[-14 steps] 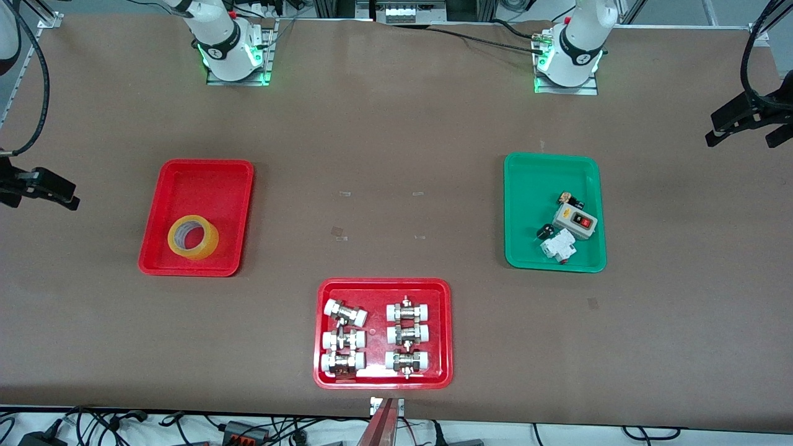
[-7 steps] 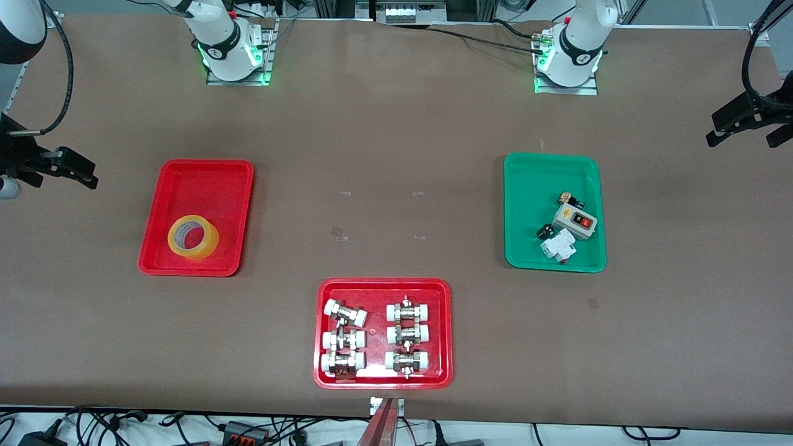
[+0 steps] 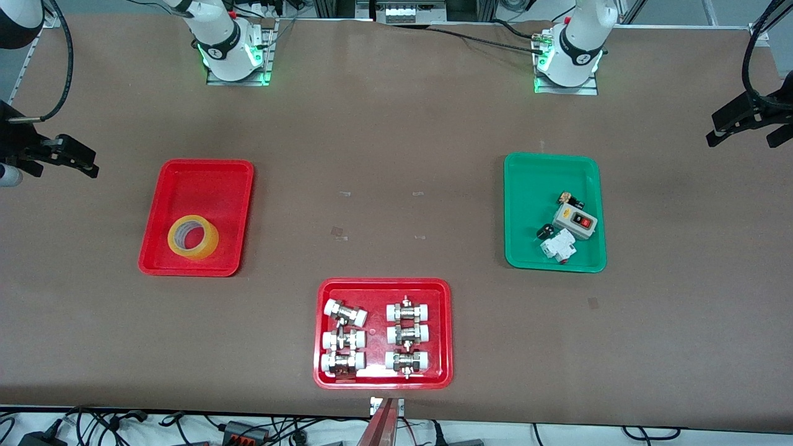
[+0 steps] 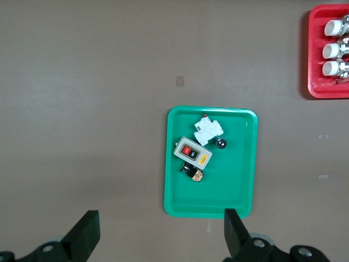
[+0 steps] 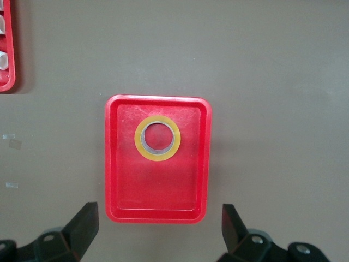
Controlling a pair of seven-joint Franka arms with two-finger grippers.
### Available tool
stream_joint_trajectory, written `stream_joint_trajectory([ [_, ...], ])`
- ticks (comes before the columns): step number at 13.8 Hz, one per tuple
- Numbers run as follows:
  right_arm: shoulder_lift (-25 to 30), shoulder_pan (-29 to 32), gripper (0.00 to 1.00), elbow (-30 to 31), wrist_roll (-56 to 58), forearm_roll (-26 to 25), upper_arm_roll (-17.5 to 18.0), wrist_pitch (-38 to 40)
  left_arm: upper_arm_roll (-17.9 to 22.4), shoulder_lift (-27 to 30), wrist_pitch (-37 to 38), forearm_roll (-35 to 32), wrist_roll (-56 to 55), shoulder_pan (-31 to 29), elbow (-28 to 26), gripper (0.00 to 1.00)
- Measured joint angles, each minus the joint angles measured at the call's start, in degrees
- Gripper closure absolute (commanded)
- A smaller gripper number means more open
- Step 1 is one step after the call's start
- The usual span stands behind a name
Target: Left arm passes tape to right arm into tray
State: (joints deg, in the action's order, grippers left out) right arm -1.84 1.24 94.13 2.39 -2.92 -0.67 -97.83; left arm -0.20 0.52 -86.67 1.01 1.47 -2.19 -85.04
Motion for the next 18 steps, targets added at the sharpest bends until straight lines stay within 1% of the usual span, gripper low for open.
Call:
stream_joint_trajectory([
  [11,1.5,0.0,0.00,0.6,0.0,2.9,-0.2,0.2,0.0,0.0,0.0,0.0,0.0,0.0,0.0,0.00],
  [18,2.7,0.0,0.00,1.0,0.0,2.9,-0.4,0.9,0.0,0.0,0.0,0.0,0.0,0.0,0.0,0.00],
])
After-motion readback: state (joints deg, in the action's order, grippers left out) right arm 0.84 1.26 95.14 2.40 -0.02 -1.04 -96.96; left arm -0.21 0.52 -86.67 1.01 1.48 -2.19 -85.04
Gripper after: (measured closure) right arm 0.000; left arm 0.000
